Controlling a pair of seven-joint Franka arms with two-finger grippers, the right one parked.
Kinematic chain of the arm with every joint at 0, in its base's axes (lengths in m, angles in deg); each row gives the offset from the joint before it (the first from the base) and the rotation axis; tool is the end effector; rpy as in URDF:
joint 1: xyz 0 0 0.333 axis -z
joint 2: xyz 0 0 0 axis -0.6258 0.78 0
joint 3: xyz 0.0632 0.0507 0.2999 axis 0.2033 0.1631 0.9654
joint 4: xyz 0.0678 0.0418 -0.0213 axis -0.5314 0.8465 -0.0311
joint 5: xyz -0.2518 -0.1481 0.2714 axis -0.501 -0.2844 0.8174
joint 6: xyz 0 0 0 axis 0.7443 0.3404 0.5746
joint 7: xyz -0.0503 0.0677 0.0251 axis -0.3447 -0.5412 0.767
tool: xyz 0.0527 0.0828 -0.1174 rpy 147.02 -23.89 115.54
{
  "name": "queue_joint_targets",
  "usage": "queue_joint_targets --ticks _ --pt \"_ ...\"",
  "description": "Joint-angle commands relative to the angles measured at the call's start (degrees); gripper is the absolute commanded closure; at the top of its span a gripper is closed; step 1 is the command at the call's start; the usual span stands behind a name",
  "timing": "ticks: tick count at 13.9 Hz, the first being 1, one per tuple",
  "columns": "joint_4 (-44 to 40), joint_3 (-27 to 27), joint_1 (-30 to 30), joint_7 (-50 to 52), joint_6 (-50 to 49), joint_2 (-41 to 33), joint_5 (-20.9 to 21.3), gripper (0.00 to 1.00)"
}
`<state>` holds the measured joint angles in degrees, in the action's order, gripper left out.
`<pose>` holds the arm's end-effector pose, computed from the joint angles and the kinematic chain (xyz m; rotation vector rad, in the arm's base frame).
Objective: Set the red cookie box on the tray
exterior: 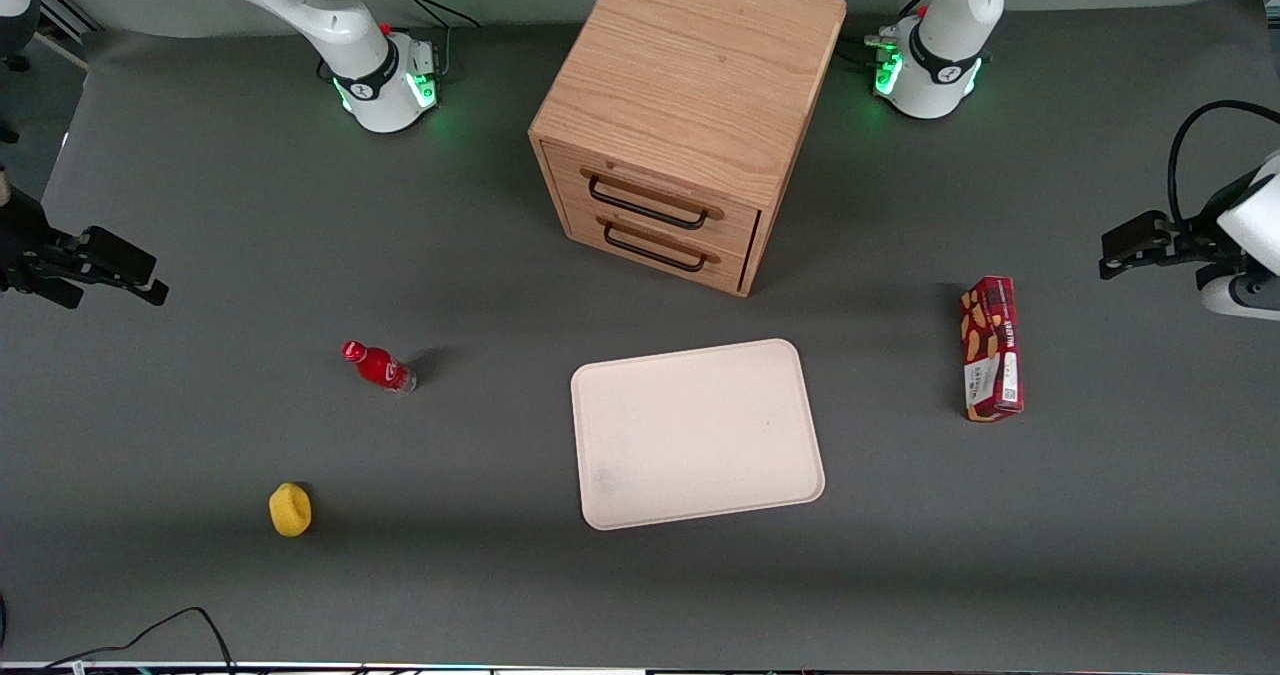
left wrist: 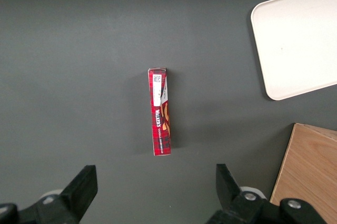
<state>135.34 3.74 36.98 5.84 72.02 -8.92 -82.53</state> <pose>0.5904 -0.0117 0.5503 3.1305 -0.2249 -0.0498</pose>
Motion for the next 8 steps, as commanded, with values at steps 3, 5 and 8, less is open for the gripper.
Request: queue_joint_targets --ticks 3,5,8 --pt "0.4 0.1 0.2 0.9 -0.5 -0.5 -0.6 0.00" --pt "0.4 0.1 0.2 0.8 -0.3 -0.4 -0.6 0.00" --pt "-0.6 0.1 0.3 0.9 -0.3 0.5 -0.6 0.00"
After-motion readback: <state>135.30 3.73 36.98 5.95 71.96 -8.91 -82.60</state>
